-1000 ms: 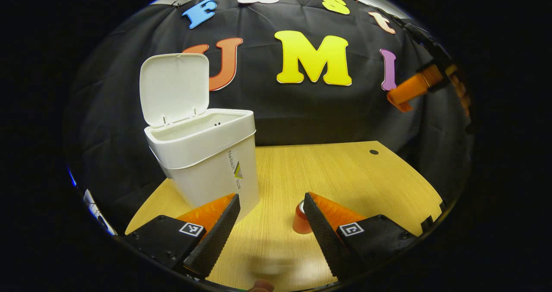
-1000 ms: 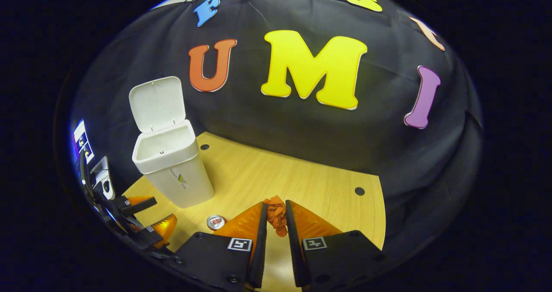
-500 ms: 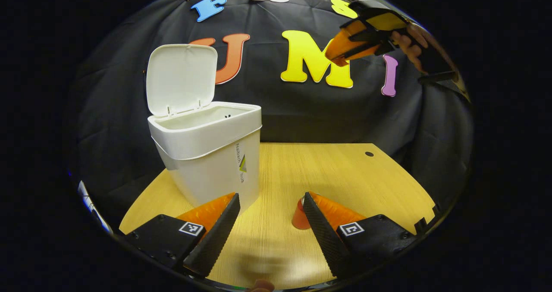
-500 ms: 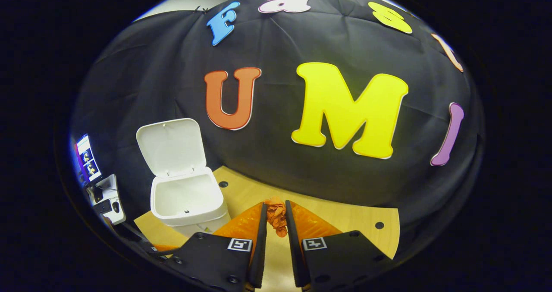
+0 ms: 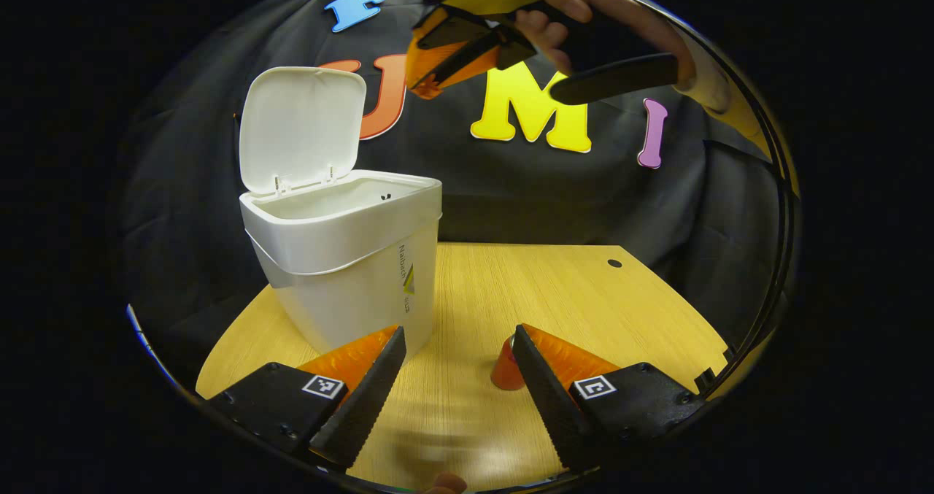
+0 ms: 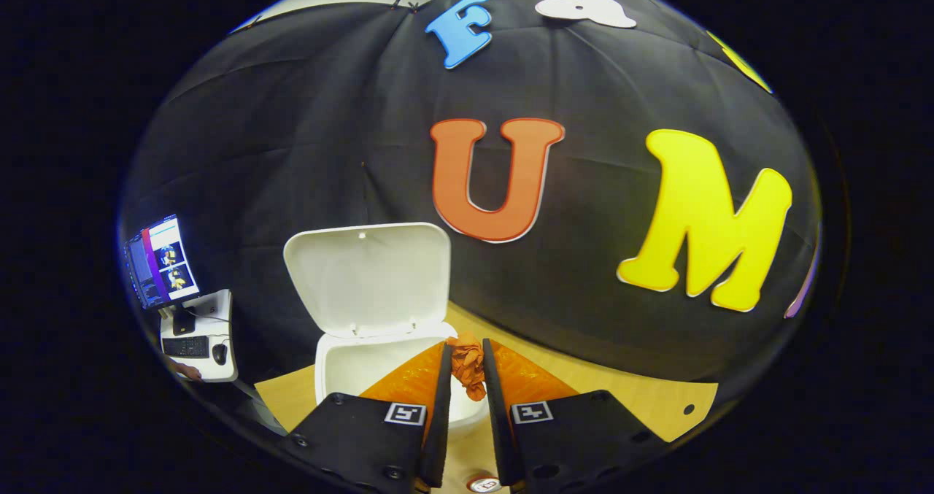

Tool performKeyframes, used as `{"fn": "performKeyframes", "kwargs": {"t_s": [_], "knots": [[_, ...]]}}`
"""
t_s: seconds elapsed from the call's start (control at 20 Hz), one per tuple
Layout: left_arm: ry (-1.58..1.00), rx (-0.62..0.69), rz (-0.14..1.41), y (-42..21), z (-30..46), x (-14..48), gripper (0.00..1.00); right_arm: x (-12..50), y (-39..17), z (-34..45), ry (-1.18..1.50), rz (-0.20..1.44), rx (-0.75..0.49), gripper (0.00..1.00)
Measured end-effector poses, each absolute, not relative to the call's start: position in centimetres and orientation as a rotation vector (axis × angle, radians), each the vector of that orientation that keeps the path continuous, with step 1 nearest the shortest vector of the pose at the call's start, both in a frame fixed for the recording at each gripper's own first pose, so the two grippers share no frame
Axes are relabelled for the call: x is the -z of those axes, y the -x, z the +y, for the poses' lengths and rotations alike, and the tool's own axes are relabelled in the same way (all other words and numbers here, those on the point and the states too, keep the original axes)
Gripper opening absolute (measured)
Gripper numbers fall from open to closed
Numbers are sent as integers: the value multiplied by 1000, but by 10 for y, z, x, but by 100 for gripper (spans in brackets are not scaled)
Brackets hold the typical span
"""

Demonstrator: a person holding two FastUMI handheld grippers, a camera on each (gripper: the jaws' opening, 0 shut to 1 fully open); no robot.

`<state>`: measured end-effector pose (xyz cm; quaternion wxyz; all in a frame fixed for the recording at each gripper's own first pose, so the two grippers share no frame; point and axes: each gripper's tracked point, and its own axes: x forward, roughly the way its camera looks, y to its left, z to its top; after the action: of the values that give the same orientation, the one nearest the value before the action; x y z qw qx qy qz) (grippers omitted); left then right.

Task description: Press the lid of the desktop garbage bin to open it, pick up the crumpled paper on the desktop and throw it into the bin, then pick up the pop can on the desktop and drop it into the bin, and finally close the garbage bin lid.

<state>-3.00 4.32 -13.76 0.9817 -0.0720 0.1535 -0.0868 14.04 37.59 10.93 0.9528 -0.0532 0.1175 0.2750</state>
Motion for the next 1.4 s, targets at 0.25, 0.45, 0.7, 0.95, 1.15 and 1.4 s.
{"fn": "performKeyframes", "kwargs": {"t_s": [0.25, 0.45, 0.7, 0.95, 1.15, 1.4], "knots": [[115, 174, 311, 28, 50, 144, 98, -92, -141, 416, 123, 262, -598, 28], [131, 200, 326, 29, 42, 148, 98, -90, -137, 424, 117, 257, -628, 30], [128, 214, 330, 28, 38, 151, 98, -101, -126, 420, 106, 218, -673, 48], [103, 228, 316, 26, 30, 152, 98, -116, -117, 405, 78, 162, -686, 87], [82, 249, 336, 25, 15, 167, 98, -117, -114, 375, 86, 127, -659, 97], [88, 291, 347, 23, -8, 185, 98, -101, -113, 321, 83, 148, -587, 96]]}}
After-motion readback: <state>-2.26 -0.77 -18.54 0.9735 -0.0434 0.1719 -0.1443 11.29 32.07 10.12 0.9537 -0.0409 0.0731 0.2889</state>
